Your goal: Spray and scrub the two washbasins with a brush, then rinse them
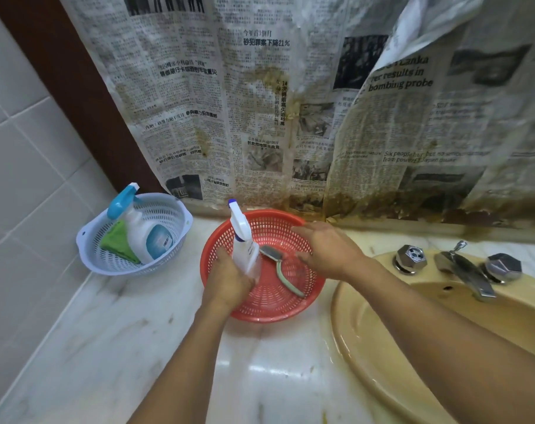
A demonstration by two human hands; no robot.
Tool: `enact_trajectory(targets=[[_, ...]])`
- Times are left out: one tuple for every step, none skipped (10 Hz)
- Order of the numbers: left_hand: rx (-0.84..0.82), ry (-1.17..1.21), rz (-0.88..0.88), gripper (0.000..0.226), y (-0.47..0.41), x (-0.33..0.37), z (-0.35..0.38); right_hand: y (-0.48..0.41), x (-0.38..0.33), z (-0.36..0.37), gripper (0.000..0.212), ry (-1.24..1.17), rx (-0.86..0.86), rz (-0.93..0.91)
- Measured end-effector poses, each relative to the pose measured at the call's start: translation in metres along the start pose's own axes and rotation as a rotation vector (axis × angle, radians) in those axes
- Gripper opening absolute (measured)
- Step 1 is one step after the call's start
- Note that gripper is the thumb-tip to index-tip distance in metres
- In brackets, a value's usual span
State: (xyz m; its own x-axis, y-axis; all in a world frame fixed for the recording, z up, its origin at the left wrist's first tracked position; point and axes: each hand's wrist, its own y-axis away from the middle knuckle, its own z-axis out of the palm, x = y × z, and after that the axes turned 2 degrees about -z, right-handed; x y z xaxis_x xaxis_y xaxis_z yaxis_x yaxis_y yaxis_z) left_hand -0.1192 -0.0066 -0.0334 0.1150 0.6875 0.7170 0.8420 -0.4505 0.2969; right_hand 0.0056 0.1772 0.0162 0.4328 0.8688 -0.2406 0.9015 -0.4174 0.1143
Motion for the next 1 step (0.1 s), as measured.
enact_trajectory(targets=[[0.152,0.088,0.102,0.079,0.0330,0.0027,0.0023,0.0368,0.0153,-0.0262,0.068,0.146,0.040,-0.044]])
